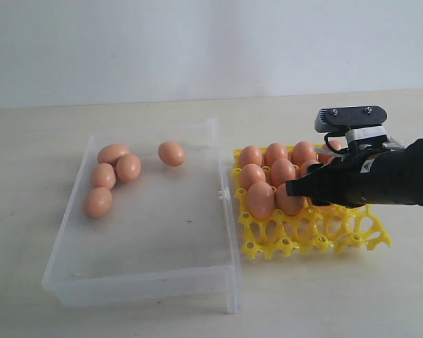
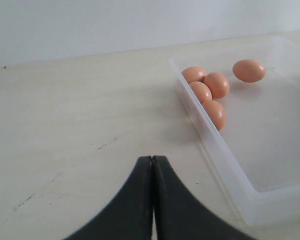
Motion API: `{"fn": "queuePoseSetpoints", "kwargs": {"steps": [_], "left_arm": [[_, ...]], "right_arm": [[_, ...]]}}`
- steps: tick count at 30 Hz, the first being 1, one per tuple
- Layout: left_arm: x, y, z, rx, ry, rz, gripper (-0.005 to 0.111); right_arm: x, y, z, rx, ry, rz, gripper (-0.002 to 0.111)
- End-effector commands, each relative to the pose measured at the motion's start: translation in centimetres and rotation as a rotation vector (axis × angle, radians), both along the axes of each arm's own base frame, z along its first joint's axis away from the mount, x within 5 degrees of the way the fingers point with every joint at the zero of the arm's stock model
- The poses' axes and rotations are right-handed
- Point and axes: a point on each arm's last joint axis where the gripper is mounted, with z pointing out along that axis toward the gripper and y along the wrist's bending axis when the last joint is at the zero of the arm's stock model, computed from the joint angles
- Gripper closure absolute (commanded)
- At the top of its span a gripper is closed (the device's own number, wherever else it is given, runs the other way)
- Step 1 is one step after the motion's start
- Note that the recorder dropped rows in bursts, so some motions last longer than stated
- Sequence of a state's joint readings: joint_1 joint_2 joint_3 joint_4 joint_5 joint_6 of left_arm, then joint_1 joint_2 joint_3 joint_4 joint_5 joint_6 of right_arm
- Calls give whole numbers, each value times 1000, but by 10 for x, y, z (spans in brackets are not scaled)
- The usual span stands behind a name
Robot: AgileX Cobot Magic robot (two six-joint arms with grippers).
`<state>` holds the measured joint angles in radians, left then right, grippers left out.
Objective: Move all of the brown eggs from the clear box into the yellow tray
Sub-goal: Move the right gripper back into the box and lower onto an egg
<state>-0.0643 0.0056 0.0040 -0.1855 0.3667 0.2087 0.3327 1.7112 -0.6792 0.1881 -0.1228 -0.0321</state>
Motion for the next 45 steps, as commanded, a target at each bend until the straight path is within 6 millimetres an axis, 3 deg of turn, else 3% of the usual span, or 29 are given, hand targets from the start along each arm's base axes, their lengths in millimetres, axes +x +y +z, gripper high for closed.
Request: {"fn": "queuePoseSetpoints", "kwargs": {"steps": [1,5,8,19,24,30,36,40,45], "left_arm": [[0,0,3,-4,-19,-3,107],[0,0,3,-4,-19,-3,107],[0,0,3,-4,-19,-3,107],[0,0,3,-4,-19,-3,107],[0,0,3,-4,-19,-3,107],[0,0,3,-4,-19,-3,107],[0,0,3,-4,-19,-3,107],[0,0,3,-4,-19,-3,107],[0,0,3,-4,-19,-3,107]], "right_arm": [[0,0,3,2,-30,5,79],[0,0,13,13,-65,4,59],[-1,0,19,20,-84,4,52],[-2,0,24,24,-95,5,52],[-4,0,43,69,-142,-17,52],[-14,32,85,62,-50,137,61],[-16,89,119,-24,141,445,78],[2,128,124,-34,155,544,79],[45,161,120,-67,108,577,78]]}}
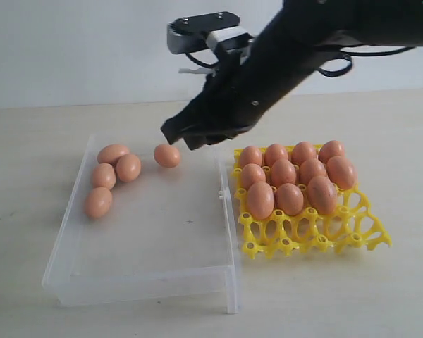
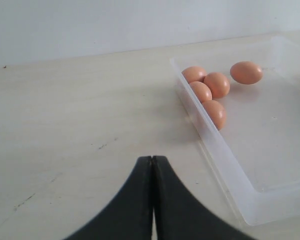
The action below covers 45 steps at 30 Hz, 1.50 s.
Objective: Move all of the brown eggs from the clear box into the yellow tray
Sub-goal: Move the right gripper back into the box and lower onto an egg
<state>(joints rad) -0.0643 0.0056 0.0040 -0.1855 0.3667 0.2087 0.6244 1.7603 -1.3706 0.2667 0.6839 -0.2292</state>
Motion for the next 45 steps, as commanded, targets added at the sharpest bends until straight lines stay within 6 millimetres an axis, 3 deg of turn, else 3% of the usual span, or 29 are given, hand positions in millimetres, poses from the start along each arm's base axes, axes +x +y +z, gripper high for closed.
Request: {"fn": "queuePoseSetpoints", "kwargs": {"steps": [1,7,11,17,21,30,38,45], "left_arm": [[0,0,3,-4,-19,-3,107],[0,0,3,-4,-19,-3,107],[0,0,3,-4,-19,-3,107],[0,0,3,-4,-19,-3,107],[0,0,3,-4,-19,-3,107],[0,0,3,-4,-19,-3,107],[0,0,3,-4,-19,-3,107],[0,0,3,-4,-19,-3,107]], "right_arm": [[34,24,-8,-42,-45,39,75],[67,59,-37,-119,-86,17,49],[91,79,-49,-191,-166,17,48],[120,88,-58,-276,-279,-47,49],[121,95,-70,-243,-181,-129,51],[110,106,-91,-185,5,-132,51],[117,108,-97,-186,-74,-126,51],[122,112,-132,-195,-61,-122,51]]}}
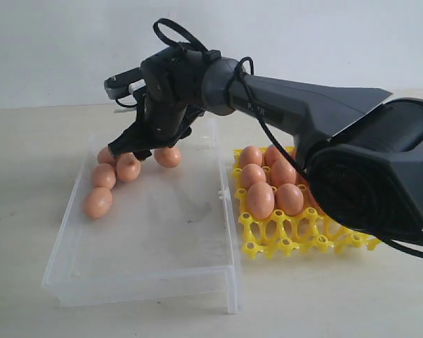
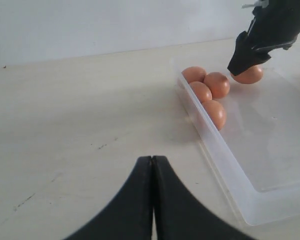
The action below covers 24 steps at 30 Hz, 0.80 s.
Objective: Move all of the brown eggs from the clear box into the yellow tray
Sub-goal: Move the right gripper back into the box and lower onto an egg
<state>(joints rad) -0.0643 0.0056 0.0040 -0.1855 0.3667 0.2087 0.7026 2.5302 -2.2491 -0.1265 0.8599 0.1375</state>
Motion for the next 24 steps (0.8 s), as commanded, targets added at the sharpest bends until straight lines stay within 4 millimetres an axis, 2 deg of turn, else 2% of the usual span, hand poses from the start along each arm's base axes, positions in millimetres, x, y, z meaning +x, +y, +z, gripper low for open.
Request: {"fn": "queuePoseSetpoints", "kwargs": {"steps": [1,9,13,20,24], "left_arm": [[0,0,3,-4,-19,-3,107],[0,0,3,-4,-19,-3,107],[0,0,3,-4,-19,-3,107],[0,0,3,-4,-19,-3,107],[0,0,3,-4,-19,-3,107]], "right_arm": [[3,3,-18,-2,-13,6,51],[7,7,-37,16,-25,6,51],[7,7,-38,19,-25,7,51],[9,10,-14,66,-64,-3,51],[12,11,-9,103,-82,-23,51]]}}
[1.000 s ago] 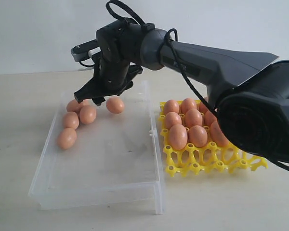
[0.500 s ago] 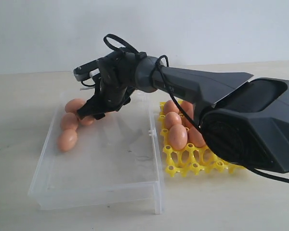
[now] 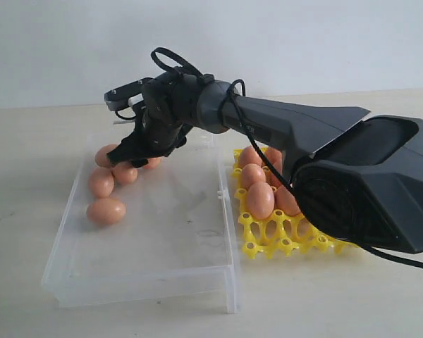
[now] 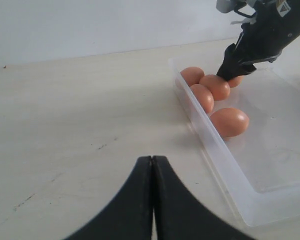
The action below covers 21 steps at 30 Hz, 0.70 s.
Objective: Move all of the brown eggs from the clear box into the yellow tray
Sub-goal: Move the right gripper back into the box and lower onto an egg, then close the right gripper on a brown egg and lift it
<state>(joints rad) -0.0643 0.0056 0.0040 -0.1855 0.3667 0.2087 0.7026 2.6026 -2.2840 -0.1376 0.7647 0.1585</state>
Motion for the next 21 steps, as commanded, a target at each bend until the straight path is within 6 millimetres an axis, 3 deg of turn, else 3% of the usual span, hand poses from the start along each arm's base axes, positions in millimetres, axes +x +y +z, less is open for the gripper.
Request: {"fn": "queuePoseSetpoints", "kwargs": {"steps": [1,7,17,21], "left_arm": [[0,0,3,-4,-19,-3,107],[0,0,3,-4,-19,-3,107],[0,0,3,-4,-19,-3,107],[0,0,3,-4,-19,-3,107]], "right_arm": [[4,4,17,71,-46,-19,51],[3,5,16,102,-32,-48,61],[4,6,12,122,-22,-65,61],[3,6,11,129,-11,-82,49]]}}
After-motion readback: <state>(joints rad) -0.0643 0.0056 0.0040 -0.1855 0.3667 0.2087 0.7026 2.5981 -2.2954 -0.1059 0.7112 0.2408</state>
